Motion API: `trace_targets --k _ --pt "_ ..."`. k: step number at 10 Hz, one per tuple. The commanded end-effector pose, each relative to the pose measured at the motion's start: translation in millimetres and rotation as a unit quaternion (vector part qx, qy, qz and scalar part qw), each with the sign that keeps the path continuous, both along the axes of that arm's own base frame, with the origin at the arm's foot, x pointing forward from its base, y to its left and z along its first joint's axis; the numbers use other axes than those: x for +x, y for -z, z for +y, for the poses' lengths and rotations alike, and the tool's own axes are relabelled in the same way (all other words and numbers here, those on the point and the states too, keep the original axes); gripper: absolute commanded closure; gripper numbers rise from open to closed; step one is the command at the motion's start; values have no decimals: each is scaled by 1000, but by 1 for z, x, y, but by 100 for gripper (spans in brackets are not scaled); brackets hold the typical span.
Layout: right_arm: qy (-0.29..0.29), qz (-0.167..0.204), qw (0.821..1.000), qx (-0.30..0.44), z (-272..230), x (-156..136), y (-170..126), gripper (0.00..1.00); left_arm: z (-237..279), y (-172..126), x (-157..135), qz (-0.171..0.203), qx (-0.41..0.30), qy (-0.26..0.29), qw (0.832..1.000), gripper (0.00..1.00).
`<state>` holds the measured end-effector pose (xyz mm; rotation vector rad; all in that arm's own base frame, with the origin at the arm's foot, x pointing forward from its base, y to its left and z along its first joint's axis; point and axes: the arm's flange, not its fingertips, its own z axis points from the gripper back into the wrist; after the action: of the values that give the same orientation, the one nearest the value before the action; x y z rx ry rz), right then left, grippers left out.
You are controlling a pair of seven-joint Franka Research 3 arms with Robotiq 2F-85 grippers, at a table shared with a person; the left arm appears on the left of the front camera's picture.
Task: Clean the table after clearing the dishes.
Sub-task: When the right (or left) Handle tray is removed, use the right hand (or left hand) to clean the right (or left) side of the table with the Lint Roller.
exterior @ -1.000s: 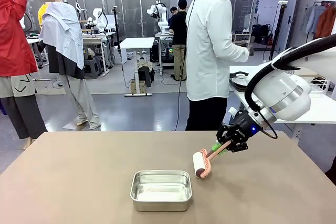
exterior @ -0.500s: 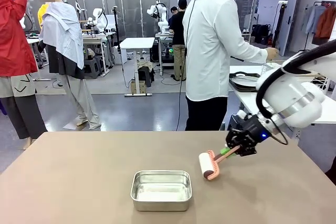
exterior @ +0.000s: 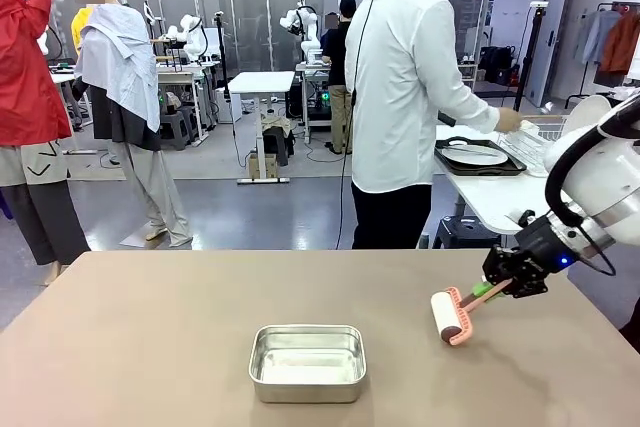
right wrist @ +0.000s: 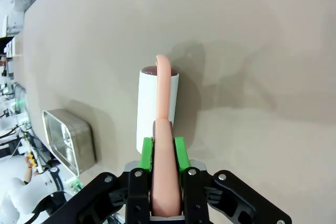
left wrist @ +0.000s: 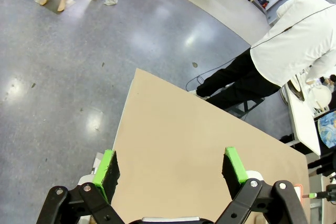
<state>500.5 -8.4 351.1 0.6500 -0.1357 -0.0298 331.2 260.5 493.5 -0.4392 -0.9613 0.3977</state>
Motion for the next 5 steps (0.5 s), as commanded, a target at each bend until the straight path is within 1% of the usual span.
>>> trace_targets --k 1,3,4,5 --pt "36 19 991 -124 -18 -2 27 80 1 -3 -2 2 -1 6 1000 0" --pt "64 30 974 -216 -34 -4 15 80 1 -3 -2 2 -1 6 1000 0" --pt "68 41 969 -235 -42 -5 6 80 1 -3 -2 2 -1 6 1000 0" --pt "71 43 966 -246 -48 -4 -4 80 1 -3 -2 2 -1 6 1000 0"
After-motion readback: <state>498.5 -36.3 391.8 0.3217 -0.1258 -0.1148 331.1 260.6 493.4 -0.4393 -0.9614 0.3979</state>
